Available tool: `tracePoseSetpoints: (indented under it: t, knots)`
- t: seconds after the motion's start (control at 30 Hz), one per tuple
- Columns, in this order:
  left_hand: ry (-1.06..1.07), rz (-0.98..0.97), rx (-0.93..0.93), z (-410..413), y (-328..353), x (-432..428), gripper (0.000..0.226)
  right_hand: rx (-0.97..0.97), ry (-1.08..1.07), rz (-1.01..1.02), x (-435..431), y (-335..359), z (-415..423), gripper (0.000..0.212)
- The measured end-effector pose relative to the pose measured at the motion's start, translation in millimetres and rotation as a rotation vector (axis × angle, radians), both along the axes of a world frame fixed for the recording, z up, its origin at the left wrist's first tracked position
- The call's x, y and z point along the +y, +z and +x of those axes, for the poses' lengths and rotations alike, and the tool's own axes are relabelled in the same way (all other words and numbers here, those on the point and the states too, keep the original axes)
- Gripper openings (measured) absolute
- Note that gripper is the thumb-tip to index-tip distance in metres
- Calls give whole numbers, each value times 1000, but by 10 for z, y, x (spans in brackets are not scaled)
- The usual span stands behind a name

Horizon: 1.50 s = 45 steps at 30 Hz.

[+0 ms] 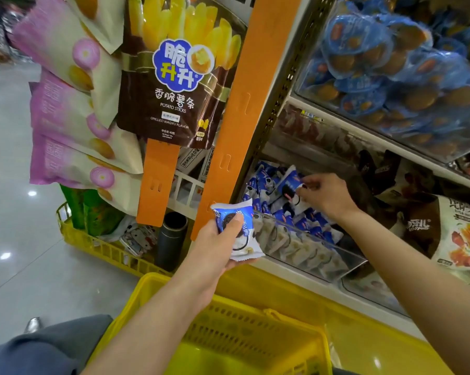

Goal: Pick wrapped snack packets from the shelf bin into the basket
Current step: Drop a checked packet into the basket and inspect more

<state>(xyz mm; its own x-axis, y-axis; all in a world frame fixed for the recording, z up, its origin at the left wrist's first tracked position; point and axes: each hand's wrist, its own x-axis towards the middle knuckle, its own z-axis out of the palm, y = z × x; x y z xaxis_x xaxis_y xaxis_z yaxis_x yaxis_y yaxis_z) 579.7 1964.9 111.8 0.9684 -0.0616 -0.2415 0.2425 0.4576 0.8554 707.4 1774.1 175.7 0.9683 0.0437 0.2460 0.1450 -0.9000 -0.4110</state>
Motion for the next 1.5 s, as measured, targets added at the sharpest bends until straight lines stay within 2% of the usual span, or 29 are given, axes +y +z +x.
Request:
tracePoseSetpoints:
  t: [0.1, 0.2, 0.43, 0.53, 0.67, 0.87, 0.97, 1.07, 1.17, 1.3, 1.5]
  knots:
    - [19, 39, 28, 32, -10, -11, 23, 133, 27, -150, 55, -64, 132, 36]
    - [40, 47, 43, 66, -1, -23, 21, 208, 11, -213, 152, -139, 256, 35]
    - [48, 42, 47, 92, 32, -23, 17, 193, -108, -151, 318, -337, 439, 34]
    - [49, 50, 40, 91, 43, -6, 16, 287, -86, -178, 334, -400, 427, 35]
    - [52, 71, 47, 82, 44, -6, 20, 273, -85, -58, 261, -451, 452, 34]
    - [58, 95, 42, 44, 46, -18, 23, 307, -57, -30, 222, -434, 436, 30]
    - [48, 105, 64, 40, 58, -37, 26, 193, -11, -40, 227, -383, 288, 34]
    - [20, 158, 42, 12, 56, -76, 28, -67, 65, 81, 276, -298, -46, 25]
    - [-14, 253, -16, -43, 35, -111, 28, -162, 195, 218, 324, -250, -507, 13]
    - [-81, 365, -71, -100, -53, -177, 30, -31, 295, 354, 302, -380, -1046, 19]
    - [-140, 478, -142, -190, -194, -318, 16, 189, 215, 582, 171, -659, -1215, 10]
